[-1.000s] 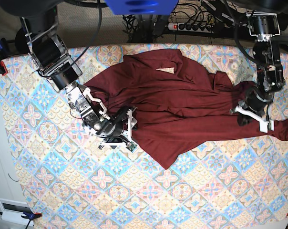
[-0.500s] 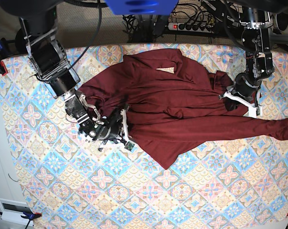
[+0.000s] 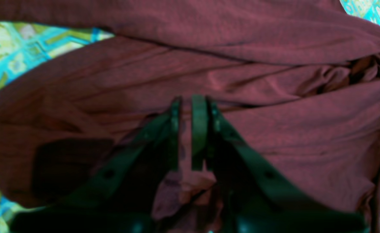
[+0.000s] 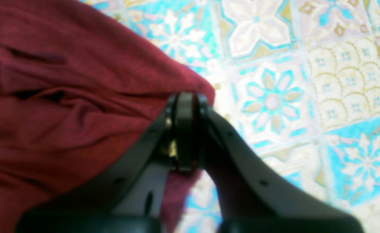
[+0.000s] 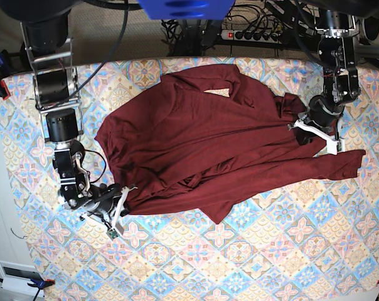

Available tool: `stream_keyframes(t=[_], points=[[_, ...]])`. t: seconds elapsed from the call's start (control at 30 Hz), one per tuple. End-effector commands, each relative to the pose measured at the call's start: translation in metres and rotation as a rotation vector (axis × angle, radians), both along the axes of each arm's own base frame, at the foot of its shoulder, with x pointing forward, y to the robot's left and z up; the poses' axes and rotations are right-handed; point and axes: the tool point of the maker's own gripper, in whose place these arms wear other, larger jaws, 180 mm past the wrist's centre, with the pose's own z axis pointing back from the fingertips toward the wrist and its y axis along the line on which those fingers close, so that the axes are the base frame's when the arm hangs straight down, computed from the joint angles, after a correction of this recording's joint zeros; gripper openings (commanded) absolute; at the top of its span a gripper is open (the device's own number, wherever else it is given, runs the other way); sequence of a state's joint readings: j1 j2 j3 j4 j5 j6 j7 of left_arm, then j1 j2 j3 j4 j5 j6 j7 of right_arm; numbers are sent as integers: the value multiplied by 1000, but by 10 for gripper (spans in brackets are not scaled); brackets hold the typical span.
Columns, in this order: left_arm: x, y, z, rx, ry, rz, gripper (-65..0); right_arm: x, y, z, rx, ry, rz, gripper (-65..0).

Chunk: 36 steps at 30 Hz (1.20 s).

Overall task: Layout the t-shirt on the table in an organized manner, then fold the t-shirt properly
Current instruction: 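Grasp the shirt with both grippers and lift it toward the arms' base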

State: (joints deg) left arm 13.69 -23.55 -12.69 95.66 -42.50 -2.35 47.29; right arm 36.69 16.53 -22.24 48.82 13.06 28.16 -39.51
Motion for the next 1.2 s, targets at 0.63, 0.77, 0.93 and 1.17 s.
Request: stream_keyframes(t=[0.63, 0.77, 0.93, 1.17], points=[[23, 9, 12, 73, -58, 15, -585, 31, -110, 27, -253, -206, -233, -511], [36, 4, 16, 105, -71, -9, -583, 7, -93, 46, -325, -260, -180, -484], [43, -20, -10, 126, -2, -89, -583, -48, -57, 40, -392, -220, 6, -484], [28, -34, -59, 232, 143, -198, -587, -124, -35, 3, -423, -117, 120, -484]])
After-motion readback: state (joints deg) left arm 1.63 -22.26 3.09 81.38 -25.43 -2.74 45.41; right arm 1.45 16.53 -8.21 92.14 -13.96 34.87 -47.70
